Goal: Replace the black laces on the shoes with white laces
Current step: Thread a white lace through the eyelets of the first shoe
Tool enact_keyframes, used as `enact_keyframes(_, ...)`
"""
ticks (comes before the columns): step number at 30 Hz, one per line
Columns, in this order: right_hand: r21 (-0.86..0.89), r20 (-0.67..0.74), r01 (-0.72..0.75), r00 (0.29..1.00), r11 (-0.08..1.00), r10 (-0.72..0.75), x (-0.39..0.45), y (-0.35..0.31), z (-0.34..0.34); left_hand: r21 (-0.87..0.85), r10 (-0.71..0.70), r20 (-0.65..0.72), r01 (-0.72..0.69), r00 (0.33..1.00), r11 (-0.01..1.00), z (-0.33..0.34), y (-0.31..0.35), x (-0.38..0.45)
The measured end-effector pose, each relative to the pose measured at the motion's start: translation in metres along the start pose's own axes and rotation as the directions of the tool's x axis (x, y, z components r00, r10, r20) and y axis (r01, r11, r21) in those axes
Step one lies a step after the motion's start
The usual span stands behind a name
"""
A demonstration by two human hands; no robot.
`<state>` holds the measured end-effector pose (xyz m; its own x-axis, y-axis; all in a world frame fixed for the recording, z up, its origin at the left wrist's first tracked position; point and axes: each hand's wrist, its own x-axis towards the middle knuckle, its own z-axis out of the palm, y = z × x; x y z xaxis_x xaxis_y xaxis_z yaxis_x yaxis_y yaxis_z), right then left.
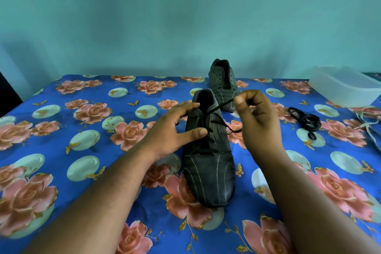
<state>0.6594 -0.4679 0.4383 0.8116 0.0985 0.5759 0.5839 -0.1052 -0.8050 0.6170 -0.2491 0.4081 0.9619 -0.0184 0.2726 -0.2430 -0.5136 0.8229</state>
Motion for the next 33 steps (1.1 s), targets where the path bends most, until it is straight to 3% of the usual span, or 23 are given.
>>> enact_keyframes(6, 0.182, -0.362, -0.080, 0.921, 0.980, 0.142, 0.012, 0.000, -0.015, 0.009, 0.008, 0.006, -0.008, 1.000, 1.000, -0.001, 0.001, -0.001)
enact_keyframes(10, 0.187, -0.409, -0.140, 0.889, 0.972, 0.206, 0.017, 0.014, -0.024, 0.029, 0.031, 0.007, -0.031, 1.000, 0.999, -0.002, 0.004, -0.002)
enact_keyframes(13, 0.081, -0.389, -0.169, 0.902, 0.982, 0.187, 0.016, 0.020, -0.022, 0.066, 0.102, -0.044, -0.099, 0.994, 0.993, -0.003, 0.008, -0.003)
enact_keyframes(16, -0.097, -0.301, -0.166, 0.945, 0.981, 0.130, 0.013, 0.026, -0.017, 0.103, 0.202, -0.140, -0.189, 0.969, 0.977, -0.002, 0.011, -0.003)
enact_keyframes(19, -0.142, -0.068, -0.082, 0.995, 0.986, 0.073, 0.008, 0.021, -0.005, 0.164, 0.288, -0.219, -0.256, 0.932, 0.953, -0.001, 0.013, -0.002)
enact_keyframes(24, -0.252, 0.277, 0.170, 0.956, 0.953, -0.098, 0.000, 0.027, 0.007, 0.186, 0.345, -0.254, -0.305, 0.904, 0.934, 0.001, 0.012, -0.001)
enact_keyframes(33, -0.279, 0.330, 0.164, 0.942, 0.946, -0.066, 0.000, 0.035, 0.008, 0.107, 0.117, -0.246, -0.094, 0.962, 0.990, 0.002, 0.012, -0.001)
